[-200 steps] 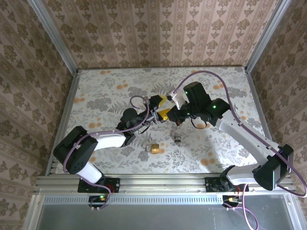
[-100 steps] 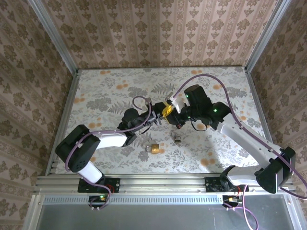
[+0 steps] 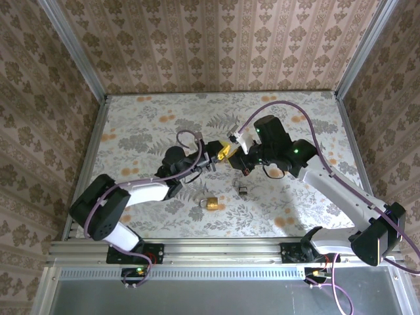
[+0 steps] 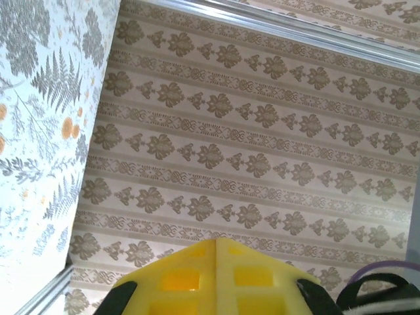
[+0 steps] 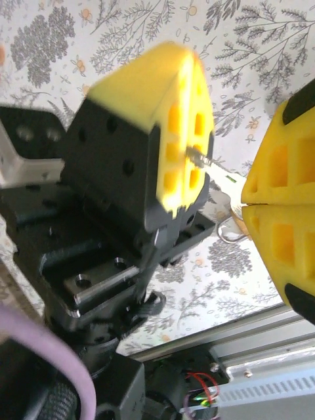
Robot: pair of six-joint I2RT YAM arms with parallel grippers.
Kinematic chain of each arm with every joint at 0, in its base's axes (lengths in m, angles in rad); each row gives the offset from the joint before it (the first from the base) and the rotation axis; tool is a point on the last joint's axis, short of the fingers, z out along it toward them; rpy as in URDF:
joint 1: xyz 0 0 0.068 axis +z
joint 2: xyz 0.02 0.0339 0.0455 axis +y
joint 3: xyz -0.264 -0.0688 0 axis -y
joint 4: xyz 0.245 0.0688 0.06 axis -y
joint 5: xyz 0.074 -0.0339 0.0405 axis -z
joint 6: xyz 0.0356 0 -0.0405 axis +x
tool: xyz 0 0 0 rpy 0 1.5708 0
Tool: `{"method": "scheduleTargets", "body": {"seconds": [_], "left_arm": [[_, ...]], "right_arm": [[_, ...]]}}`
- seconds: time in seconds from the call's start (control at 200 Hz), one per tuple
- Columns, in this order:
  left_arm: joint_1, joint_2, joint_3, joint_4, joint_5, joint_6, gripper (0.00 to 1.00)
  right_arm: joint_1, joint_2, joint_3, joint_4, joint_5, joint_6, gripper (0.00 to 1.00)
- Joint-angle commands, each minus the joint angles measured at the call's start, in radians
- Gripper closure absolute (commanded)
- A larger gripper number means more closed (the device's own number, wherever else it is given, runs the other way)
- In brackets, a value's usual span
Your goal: Unlock with the key
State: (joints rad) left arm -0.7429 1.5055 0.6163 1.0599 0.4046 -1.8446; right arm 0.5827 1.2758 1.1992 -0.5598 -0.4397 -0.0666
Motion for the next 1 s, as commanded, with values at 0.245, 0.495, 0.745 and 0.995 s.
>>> {"method": "scheduleTargets", "body": {"seconds": [0.245, 0.495, 0.745, 0.995], "left_arm": [[0.073, -0.198, 0.065, -0.288, -0.112, 0.410, 1.00], [0.058, -0.279, 0.055, -0.200, -0.322, 0.720, 1.00], [0.023, -0.272, 0.107, -0.219, -0.332, 0.778, 1.00], [0.017, -0.259, 0.076, -0.179, -0.361, 0.746, 1.00]], "right_arm": [[-0.046, -0.048, -0.098, 0.355, 0.003, 0.526, 0.26], [-0.023, -0.022, -0.439, 1.154, 0.019, 1.204, 0.15], [-0.003, 0.073, -0.443, 1.385, 0.010, 1.259, 0.20], [0.008, 0.105, -0.451, 1.445, -0.019, 1.278, 0.31]]}}
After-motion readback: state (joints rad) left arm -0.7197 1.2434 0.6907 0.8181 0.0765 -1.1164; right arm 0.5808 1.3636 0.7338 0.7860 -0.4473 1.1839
